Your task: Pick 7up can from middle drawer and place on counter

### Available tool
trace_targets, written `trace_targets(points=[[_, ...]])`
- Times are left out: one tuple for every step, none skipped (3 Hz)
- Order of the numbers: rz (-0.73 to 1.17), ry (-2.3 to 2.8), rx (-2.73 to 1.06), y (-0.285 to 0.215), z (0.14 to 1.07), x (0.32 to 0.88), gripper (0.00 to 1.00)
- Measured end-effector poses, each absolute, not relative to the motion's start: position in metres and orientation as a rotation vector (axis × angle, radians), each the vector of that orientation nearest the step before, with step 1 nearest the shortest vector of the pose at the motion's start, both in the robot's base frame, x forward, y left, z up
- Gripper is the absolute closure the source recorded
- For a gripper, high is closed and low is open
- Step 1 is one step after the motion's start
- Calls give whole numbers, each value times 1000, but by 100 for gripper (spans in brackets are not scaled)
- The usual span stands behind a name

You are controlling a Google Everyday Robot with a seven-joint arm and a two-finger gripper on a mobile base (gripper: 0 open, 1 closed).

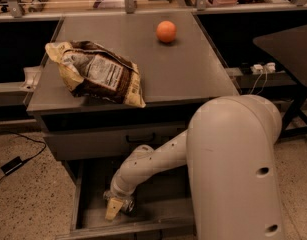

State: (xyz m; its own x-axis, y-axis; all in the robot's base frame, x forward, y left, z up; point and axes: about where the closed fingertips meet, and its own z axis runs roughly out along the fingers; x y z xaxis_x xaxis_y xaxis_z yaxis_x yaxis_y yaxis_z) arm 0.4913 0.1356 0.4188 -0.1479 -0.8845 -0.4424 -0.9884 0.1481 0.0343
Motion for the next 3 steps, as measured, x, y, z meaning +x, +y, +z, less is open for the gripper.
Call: trace_targets(points=[[433,2169,-1779,138,406,500,0],[397,2229,-1756,138,388,510,23],[382,2252,-1749,138,380,512,32]])
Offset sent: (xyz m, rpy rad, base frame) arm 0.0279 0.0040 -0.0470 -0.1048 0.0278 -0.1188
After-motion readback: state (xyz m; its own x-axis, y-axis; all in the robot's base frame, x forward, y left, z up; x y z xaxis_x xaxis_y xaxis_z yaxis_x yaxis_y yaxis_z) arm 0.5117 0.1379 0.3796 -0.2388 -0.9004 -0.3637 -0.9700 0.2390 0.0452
